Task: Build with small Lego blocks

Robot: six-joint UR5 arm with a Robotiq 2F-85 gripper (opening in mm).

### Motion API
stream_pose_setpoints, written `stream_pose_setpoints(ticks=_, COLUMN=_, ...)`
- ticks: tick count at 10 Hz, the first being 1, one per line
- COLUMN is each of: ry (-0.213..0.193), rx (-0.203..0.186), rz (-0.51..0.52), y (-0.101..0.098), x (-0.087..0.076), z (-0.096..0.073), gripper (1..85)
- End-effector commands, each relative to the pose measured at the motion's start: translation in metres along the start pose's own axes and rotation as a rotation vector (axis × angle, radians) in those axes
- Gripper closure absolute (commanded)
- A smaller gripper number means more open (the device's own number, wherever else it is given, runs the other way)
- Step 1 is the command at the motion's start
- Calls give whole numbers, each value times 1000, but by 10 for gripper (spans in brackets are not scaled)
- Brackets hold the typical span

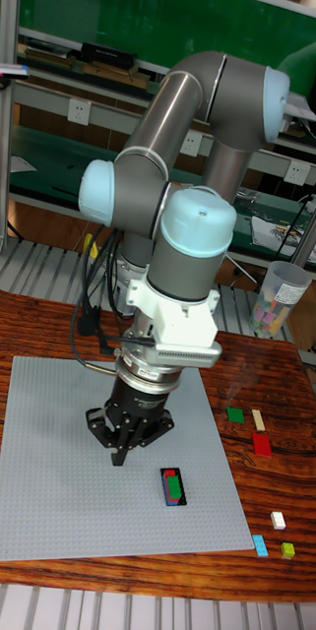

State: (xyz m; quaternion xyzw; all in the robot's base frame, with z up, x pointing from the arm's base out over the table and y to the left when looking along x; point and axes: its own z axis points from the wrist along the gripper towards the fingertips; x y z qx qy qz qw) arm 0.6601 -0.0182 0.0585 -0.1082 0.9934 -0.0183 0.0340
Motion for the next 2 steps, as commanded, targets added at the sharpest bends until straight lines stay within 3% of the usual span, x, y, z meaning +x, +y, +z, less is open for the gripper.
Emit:
stream_pose_setpoints(ticks=1, ry=26, rx=-4, rz=43, y=-3, x=6, z=6, gripper=843)
stream_pose_setpoints(ticks=2, ry=27, rx=-5, rz=38, y=-4, x=7, z=7, gripper=843)
